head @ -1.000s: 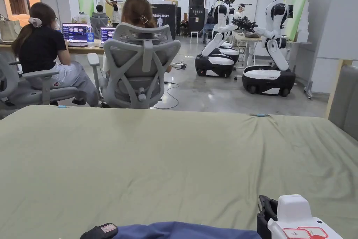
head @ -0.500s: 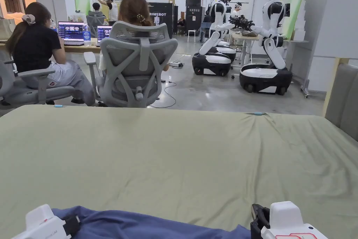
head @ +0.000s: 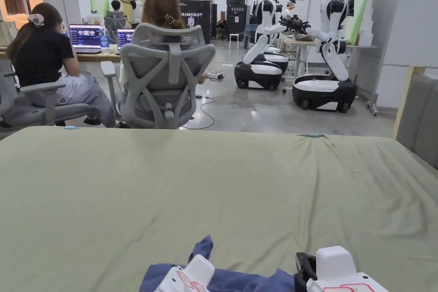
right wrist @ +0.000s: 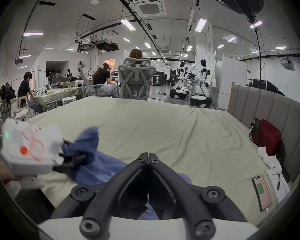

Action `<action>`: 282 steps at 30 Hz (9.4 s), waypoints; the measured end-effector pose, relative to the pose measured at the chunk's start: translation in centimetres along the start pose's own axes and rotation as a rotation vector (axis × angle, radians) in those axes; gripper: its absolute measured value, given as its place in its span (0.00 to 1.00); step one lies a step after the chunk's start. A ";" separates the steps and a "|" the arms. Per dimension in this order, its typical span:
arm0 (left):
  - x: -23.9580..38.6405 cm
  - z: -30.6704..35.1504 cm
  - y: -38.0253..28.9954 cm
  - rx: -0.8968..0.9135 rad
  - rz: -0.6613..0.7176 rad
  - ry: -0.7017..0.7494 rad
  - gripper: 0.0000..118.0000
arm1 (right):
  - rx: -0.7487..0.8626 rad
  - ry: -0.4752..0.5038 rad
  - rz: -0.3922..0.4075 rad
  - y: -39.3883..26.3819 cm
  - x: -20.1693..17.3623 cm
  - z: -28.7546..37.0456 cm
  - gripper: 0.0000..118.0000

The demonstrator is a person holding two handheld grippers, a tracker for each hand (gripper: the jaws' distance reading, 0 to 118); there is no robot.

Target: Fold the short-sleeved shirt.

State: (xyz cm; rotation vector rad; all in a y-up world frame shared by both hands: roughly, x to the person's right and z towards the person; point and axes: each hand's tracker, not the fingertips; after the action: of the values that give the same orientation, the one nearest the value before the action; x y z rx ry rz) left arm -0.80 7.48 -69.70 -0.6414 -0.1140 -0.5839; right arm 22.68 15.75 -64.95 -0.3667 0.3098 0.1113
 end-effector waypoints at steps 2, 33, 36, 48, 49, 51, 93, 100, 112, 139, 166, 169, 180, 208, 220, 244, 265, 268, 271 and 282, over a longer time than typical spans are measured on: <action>-0.9 -0.3 -0.4 0.006 0.058 -0.030 0.52 | -0.001 -0.003 -0.002 -0.2 0.3 0.1 0.00; -4.5 1.5 -2.0 0.091 0.848 -0.349 0.00 | -0.049 -0.030 -0.005 0.6 0.2 1.4 0.00; -8.6 2.1 -5.4 0.079 0.950 -0.248 0.00 | -0.050 -0.027 -0.005 0.4 0.1 1.5 0.00; -14.2 0.1 -14.7 0.116 1.444 -0.400 0.98 | -0.049 -0.001 -0.012 0.7 -0.7 1.2 0.00; -14.0 -1.3 -15.1 0.087 1.497 -0.487 0.98 | -0.047 0.001 -0.020 0.8 -0.6 1.2 0.00; -12.6 -3.3 -15.7 0.095 1.582 -0.677 0.96 | -0.043 -0.002 -0.032 0.8 -0.4 1.3 0.00; -2.5 4.6 3.9 0.248 0.575 -0.449 0.77 | -0.062 -0.047 -0.051 -1.1 3.4 3.1 0.00; -5.0 0.5 0.5 0.072 0.959 -0.534 0.12 | -0.065 -0.026 -0.059 -0.9 2.8 2.6 0.00; 2.4 -1.9 0.0 -0.024 0.989 -0.761 0.00 | -0.125 -0.009 -0.081 -1.6 3.2 1.4 0.00; -5.0 -7.5 -8.3 -0.064 1.465 -0.858 0.34 | -0.387 0.234 -0.312 -6.3 0.7 -10.5 0.00; -43.1 1.0 -26.5 -0.113 0.979 -0.202 0.26 | -0.194 0.475 0.074 5.0 -36.4 -15.3 0.00; -46.0 -0.2 -29.5 -0.173 1.002 -0.220 0.26 | -0.207 0.500 0.064 4.9 -38.0 -15.8 0.00; -49.5 1.2 -33.8 -0.179 1.028 -0.001 0.73 | -0.230 0.506 0.093 4.5 -37.9 -16.5 0.00; -21.0 16.5 4.0 0.498 0.596 0.143 0.00 | 0.140 -0.050 0.006 13.9 0.3 0.1 0.00; -15.7 17.4 6.5 0.515 0.627 0.142 0.00 | 0.171 -0.128 -0.004 12.0 5.3 3.1 0.00; -14.7 18.6 7.4 0.567 0.524 0.184 1.00 | 0.203 -0.121 -0.008 11.9 3.5 3.2 1.00; -15.0 19.5 6.6 0.569 0.551 0.195 1.00 | 0.178 -0.131 -0.137 12.5 2.4 3.9 1.00; -14.9 19.6 6.6 0.567 0.550 0.195 1.00 | 0.187 -0.116 -0.154 12.7 2.4 4.4 1.00; -14.7 19.6 6.6 0.566 0.544 0.197 1.00 | 0.184 -0.129 -0.163 12.9 2.3 4.6 1.00; -14.5 19.7 6.8 0.570 0.540 0.198 1.00 | 0.192 -0.227 -0.137 13.3 2.1 5.3 1.00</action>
State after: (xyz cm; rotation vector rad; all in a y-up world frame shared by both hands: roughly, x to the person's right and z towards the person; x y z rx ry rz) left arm -7.69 30.47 -61.49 -0.0434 0.0799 -0.0734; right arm 23.93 30.17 -65.38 -0.1812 0.0693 -0.0117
